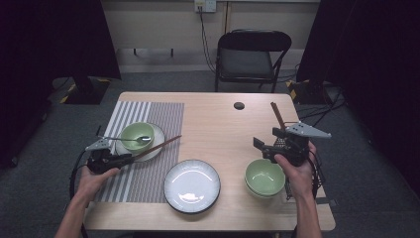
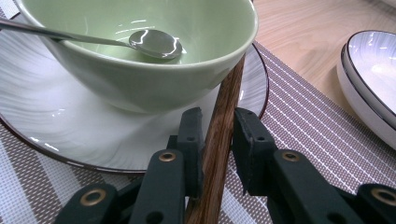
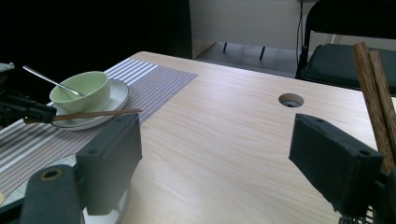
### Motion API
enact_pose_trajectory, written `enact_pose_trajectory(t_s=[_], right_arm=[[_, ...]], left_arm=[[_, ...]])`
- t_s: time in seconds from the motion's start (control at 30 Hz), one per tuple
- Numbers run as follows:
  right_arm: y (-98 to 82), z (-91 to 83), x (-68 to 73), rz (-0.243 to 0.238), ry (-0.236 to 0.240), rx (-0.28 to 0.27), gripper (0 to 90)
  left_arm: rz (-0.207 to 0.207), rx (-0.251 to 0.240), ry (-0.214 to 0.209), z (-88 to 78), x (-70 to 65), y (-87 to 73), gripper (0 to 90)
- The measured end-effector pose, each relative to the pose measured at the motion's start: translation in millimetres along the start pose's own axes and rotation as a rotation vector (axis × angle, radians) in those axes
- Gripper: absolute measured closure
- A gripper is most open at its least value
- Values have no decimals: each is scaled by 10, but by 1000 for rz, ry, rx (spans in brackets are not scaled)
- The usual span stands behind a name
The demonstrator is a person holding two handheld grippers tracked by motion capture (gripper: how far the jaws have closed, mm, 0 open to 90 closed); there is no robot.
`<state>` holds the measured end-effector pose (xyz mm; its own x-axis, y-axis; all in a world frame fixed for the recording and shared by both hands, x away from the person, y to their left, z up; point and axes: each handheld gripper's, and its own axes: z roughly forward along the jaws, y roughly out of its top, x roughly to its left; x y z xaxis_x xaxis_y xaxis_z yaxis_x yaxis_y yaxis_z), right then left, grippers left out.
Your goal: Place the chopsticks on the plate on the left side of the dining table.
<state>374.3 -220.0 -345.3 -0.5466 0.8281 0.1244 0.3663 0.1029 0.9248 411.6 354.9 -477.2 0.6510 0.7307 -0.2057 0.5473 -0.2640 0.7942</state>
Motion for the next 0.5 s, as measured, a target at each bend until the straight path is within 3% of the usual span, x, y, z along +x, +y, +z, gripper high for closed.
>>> enact_pose_trajectory(t_s=[0.5], right_arm=[[-7, 3, -7, -1, 3, 0, 163]], left_arm=[[19, 12, 19, -51, 29, -12, 713]])
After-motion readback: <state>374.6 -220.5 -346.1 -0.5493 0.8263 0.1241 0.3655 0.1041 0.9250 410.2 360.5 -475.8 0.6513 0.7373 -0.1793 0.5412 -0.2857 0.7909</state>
